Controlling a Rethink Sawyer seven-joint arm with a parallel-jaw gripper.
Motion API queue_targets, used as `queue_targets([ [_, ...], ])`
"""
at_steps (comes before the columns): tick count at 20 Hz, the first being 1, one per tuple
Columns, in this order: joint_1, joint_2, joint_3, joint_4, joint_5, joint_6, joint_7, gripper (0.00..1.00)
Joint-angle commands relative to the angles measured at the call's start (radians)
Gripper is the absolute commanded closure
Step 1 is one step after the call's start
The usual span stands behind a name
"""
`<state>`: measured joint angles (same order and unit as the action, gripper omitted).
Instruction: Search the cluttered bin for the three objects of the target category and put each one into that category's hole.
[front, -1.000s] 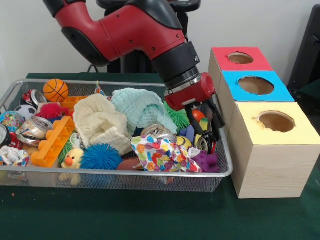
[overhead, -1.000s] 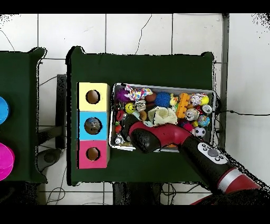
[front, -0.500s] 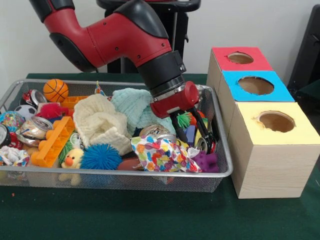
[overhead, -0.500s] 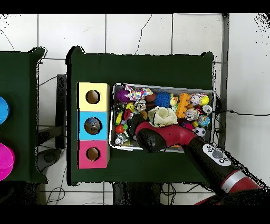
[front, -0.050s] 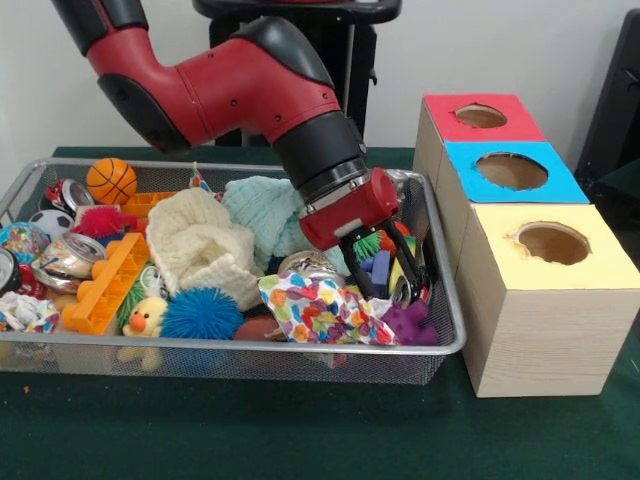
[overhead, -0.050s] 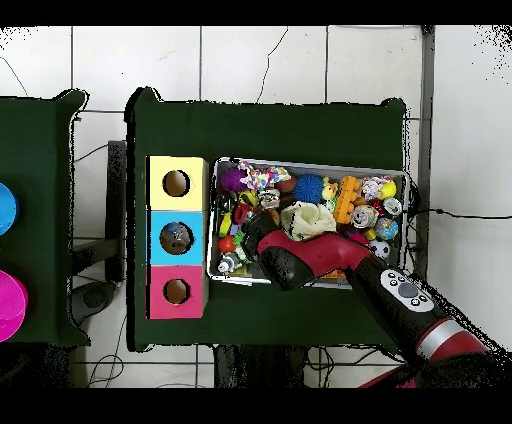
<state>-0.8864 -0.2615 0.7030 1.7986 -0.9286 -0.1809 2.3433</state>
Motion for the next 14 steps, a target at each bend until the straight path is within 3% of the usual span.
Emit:
queue_targets([
  [1,0.084,0.01,-0.211,-0.247,-0.071,0.008,-0.043,0.0],
  [3,0.208,-0.02,-0.394,-0.292,0.013,-0.09,-0.048,0.0],
  [6,0.342,-0.004,-0.623,-0.356,0.159,-0.203,-0.124,0.0],
  [11,0.458,0.057,-0.854,-0.406,0.369,-0.337,-0.281,0.0],
  [14,0.502,0.102,-0.954,-0.417,0.482,-0.443,-0.349,0.0],
])
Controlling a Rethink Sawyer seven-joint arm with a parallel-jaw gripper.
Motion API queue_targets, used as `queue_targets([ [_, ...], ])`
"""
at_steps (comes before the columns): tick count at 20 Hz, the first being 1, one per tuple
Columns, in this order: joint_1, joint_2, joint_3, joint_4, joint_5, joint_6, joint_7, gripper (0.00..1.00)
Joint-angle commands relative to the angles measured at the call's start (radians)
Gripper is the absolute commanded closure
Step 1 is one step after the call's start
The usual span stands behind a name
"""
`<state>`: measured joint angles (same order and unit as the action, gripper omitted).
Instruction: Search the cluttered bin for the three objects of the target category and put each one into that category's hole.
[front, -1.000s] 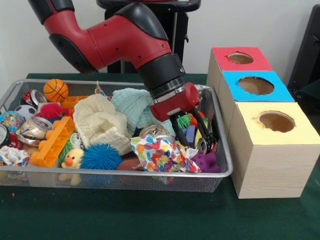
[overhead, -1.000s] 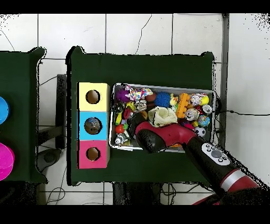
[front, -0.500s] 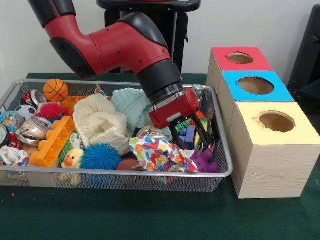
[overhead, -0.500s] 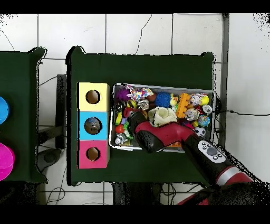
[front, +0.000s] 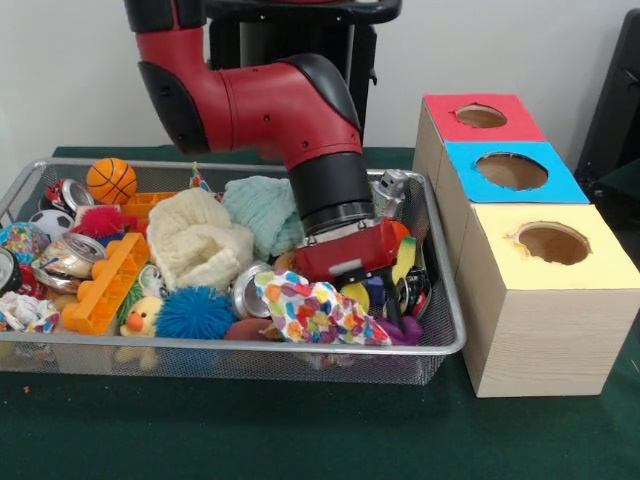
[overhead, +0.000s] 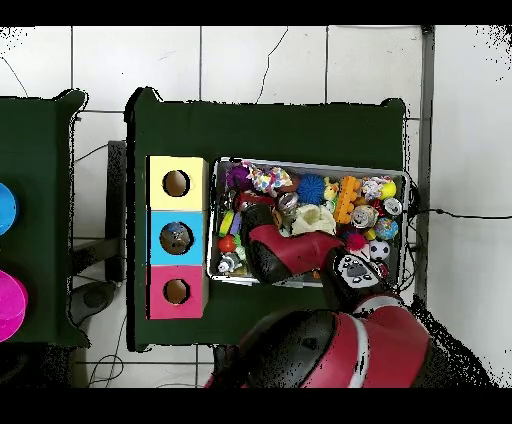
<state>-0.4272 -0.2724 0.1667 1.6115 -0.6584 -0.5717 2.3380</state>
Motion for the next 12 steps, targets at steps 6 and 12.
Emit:
queue_targets([
  [6,0.092,0.177,-0.536,-0.234,0.348,-0.194,-0.379,0.0],
  [12,0.152,0.247,-0.666,-0.22,0.53,-0.308,-0.426,0.0],
])
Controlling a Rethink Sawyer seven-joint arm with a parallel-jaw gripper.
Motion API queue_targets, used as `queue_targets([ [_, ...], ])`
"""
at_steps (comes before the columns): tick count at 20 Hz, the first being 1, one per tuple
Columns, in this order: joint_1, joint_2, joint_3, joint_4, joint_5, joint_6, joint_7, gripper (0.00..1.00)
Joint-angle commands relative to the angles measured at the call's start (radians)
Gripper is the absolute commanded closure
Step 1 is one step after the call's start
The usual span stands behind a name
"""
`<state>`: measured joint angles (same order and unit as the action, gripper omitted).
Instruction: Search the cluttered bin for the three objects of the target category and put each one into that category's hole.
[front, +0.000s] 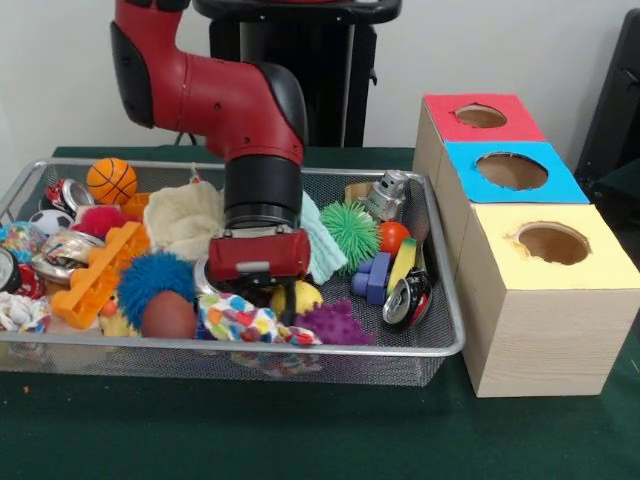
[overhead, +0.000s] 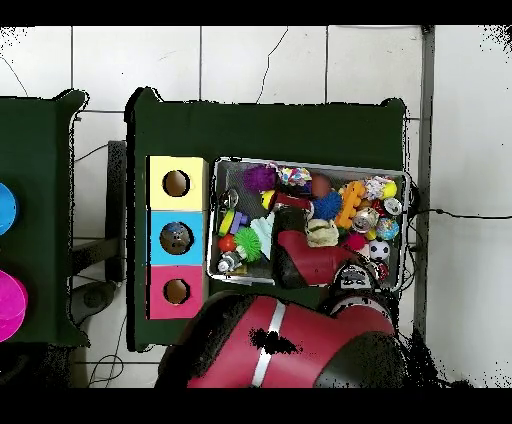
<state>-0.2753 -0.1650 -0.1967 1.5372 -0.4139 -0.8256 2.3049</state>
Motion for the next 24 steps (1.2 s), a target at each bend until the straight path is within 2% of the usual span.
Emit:
queue_targets([
  [1,0.013,0.15,-0.328,-0.136,0.324,-0.071,-0.399,0.0],
  [5,0.054,0.18,-0.42,-0.097,0.446,-0.098,-0.388,0.0],
  [8,0.072,0.197,-0.471,-0.096,0.47,-0.077,-0.369,0.0],
  [12,0.06,0.192,-0.485,-0.148,0.352,0.069,-0.262,0.0],
  [14,0.058,0.165,-0.471,-0.159,0.285,0.224,-0.198,0.0],
  [16,0.029,0.106,-0.396,-0.165,0.175,0.44,-0.141,0.0],
  [18,-0.043,0.023,-0.254,-0.144,0.08,0.684,-0.14,0.0],
  [19,-0.089,-0.02,-0.172,-0.116,0.058,0.817,-0.163,0.0],
  [22,-0.18,-0.108,-0.014,-0.042,0.04,1.057,-0.211,0.0],
  [24,-0.202,-0.136,0.034,-0.016,0.041,1.114,-0.223,0.0],
])
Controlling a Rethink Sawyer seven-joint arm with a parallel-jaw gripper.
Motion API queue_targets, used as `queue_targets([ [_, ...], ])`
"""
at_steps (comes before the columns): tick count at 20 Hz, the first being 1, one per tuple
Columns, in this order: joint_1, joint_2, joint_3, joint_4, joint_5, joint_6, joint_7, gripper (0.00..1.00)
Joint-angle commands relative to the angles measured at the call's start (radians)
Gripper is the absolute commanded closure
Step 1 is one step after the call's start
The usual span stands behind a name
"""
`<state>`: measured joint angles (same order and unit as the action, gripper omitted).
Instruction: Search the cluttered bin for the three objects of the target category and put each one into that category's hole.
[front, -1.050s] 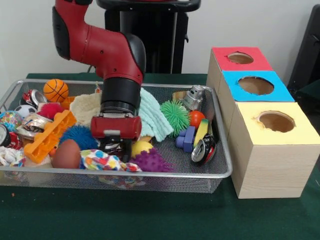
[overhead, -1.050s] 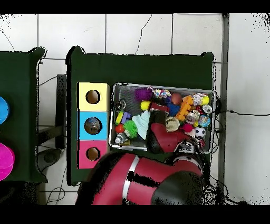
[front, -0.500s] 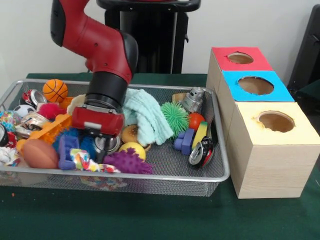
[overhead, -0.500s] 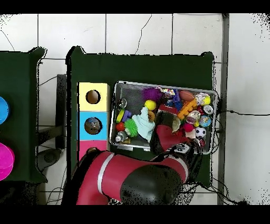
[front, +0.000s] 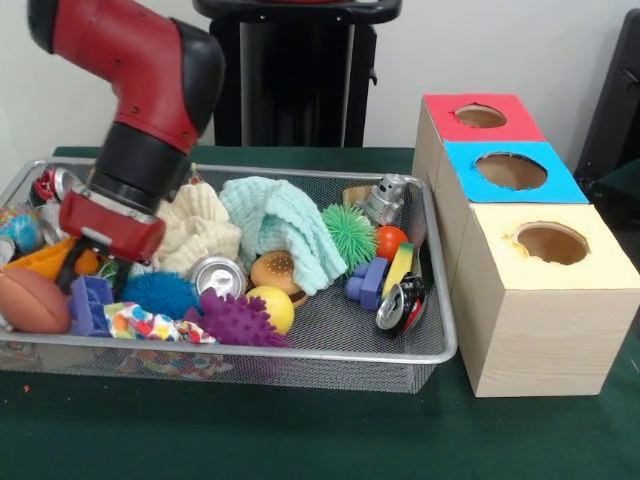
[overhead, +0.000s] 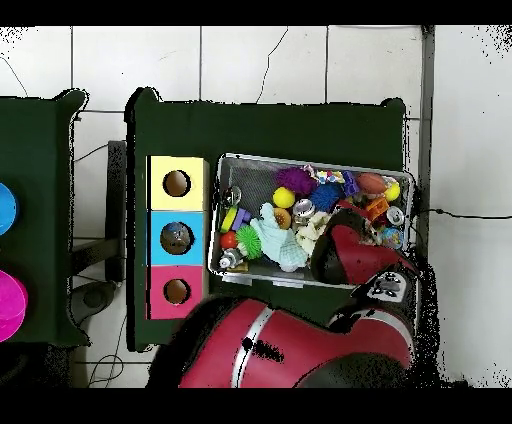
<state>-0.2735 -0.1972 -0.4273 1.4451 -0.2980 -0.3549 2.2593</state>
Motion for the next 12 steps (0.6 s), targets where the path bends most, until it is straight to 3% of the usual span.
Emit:
queue_targets([
  [1,-0.218,-0.111,0.292,0.087,-0.067,0.669,-0.179,0.0],
  [6,-0.267,-0.171,0.401,0.165,-0.012,0.819,-0.166,0.0],
  [12,-0.322,-0.216,0.49,0.254,0.028,0.917,-0.128,0.0],
])
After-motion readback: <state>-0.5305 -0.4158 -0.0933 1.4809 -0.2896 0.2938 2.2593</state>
